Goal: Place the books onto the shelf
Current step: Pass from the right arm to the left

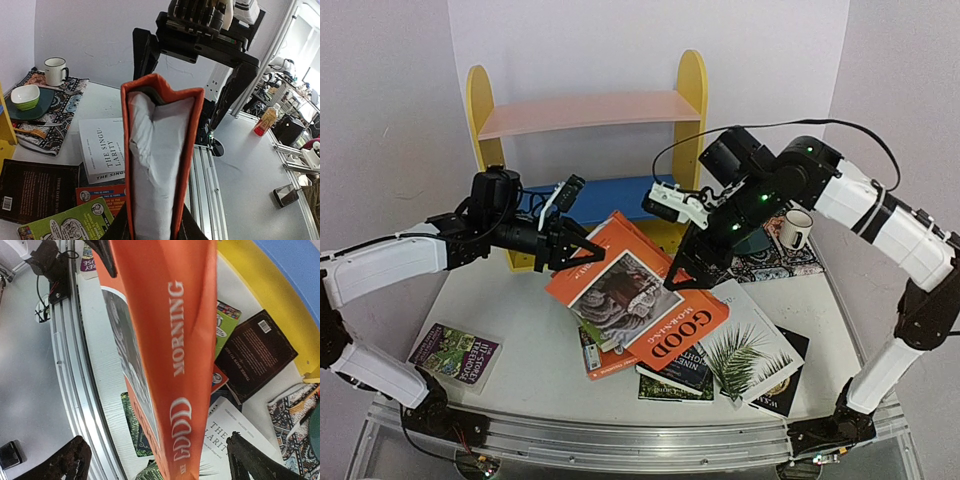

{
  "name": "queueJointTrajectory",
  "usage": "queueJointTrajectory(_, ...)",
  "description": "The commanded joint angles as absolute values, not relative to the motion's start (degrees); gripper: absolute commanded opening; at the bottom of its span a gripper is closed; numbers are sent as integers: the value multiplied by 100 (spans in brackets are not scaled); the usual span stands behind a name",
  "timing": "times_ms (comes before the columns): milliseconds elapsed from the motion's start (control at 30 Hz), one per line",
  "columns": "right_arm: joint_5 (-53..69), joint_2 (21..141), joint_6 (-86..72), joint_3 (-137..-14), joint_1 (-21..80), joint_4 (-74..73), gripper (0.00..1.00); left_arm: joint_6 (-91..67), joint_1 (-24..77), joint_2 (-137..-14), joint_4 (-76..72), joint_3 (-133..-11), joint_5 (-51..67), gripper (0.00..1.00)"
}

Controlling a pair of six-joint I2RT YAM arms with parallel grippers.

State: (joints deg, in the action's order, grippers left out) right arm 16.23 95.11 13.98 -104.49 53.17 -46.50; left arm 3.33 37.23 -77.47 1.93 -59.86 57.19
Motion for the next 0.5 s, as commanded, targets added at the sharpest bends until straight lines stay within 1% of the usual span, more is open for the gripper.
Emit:
queueJointTrajectory(0, 599, 8866, 585, -10465, 5306, -4468, 98, 57, 3727, -7013, -35, -6195, 4575, 17)
queueJointTrajectory(167, -71, 8737, -824, -10728, 5215, -4424, 98, -247, 3727, -6688, -35, -6325, 3324, 15)
queueJointTrajectory(333, -420, 8766, -2845, -10696, 5005, -4413, 98, -402, 3730, -6553, -439, -6281, 2413, 15)
queueJointTrajectory(400, -627, 8780, -3885, -10646, 4953, -4412, 98, -352, 3735, -6504, -872, -6124, 2320, 15)
queueJointTrajectory(467, -864, 8753, -5015, -10581, 4948, -4412, 98, 70, 3752, -6487, -1271, -5953, 2633, 15)
